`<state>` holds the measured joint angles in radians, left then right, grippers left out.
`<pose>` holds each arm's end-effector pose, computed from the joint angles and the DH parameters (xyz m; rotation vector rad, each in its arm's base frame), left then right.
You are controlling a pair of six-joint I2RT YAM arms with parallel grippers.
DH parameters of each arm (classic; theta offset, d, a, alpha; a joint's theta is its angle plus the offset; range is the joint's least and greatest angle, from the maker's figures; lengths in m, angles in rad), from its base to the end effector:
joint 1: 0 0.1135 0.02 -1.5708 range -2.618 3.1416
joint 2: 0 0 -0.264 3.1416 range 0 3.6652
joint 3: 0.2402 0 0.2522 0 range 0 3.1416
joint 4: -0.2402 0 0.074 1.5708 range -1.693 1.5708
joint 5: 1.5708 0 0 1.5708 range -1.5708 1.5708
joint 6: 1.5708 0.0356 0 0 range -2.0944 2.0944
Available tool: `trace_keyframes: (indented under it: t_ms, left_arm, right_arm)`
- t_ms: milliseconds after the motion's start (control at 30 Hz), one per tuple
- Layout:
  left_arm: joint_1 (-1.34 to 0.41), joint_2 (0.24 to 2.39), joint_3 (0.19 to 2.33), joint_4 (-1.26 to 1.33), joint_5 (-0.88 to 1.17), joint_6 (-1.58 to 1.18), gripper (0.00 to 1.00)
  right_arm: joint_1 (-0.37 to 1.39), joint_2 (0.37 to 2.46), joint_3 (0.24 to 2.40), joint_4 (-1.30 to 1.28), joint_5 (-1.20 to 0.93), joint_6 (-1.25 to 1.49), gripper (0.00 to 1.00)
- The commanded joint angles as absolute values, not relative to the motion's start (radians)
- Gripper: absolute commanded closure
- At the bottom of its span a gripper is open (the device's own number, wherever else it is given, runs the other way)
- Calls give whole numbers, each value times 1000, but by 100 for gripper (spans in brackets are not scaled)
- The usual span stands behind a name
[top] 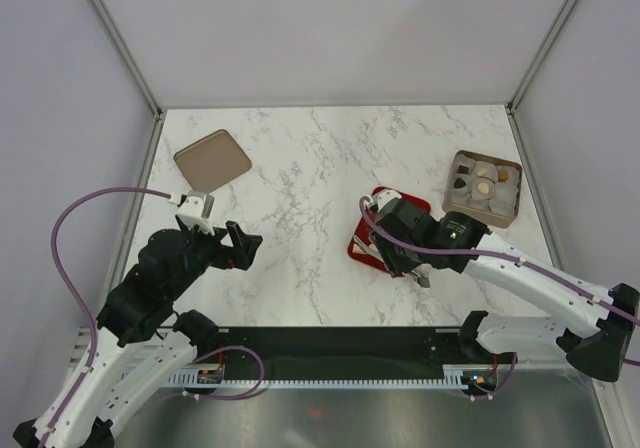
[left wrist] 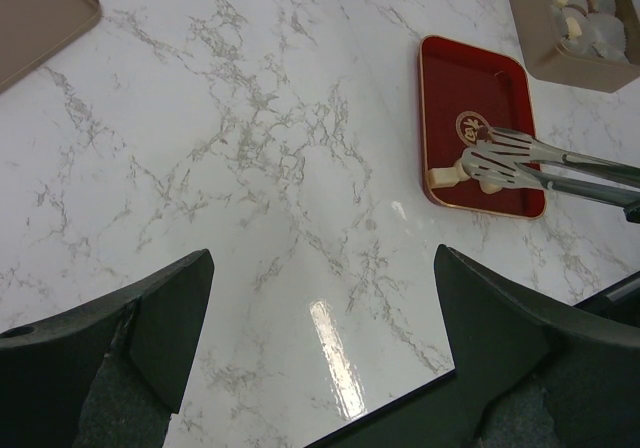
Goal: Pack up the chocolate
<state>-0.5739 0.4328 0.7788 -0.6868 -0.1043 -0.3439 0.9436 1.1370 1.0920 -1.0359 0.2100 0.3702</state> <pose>0.0806 -0.0477 0.3272 0.1518 1.9381 -0.5170 0.1279 0.1638 0.3059 -0.6754 2.5352 0.1815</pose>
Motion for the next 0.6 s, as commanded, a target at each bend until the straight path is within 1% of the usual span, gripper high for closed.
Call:
trace_keyframes:
  t_ms: [0, 567]
  left_arm:
    - [-578, 431, 779, -680, -129, -367, 0]
    - [-584, 426, 779, -680, -138, -370, 0]
  right_arm:
    - [946, 1147, 1092, -1045, 210, 341, 51]
    - [946, 1232, 1091, -989, 195, 302, 50]
